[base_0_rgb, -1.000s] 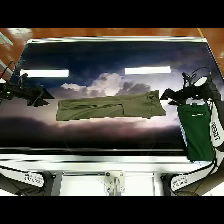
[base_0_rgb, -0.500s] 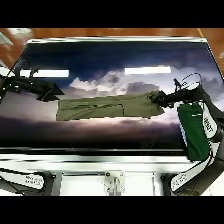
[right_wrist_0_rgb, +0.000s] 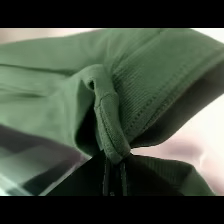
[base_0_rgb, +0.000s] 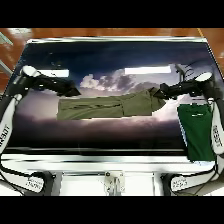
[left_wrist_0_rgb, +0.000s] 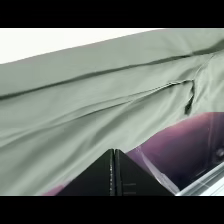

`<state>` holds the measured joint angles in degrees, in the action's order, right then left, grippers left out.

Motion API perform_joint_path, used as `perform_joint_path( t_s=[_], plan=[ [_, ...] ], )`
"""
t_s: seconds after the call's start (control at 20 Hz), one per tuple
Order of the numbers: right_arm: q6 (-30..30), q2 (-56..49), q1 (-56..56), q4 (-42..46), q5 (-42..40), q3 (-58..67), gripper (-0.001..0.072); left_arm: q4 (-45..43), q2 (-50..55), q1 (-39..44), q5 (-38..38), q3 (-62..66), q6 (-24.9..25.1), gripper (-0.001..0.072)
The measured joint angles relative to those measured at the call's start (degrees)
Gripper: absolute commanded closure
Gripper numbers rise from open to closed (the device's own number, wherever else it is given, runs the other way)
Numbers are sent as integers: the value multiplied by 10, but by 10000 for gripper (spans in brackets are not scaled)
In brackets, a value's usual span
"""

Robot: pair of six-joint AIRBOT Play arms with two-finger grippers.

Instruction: Fold the shirts.

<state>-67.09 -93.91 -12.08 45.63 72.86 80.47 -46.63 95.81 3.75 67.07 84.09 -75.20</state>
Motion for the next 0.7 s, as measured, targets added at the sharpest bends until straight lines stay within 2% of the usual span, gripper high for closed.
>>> perform_joint_path(
  t_s=[0.35, 0.7],
  plan=[
    [-91, 148, 1, 0, 67, 0, 645, 93, 65, 179, -132, -12, 9, 666],
    [-164, 229, 2, -1, 116, 0, 645, 255, 129, 323, -247, -14, 36, 666]
  ],
)
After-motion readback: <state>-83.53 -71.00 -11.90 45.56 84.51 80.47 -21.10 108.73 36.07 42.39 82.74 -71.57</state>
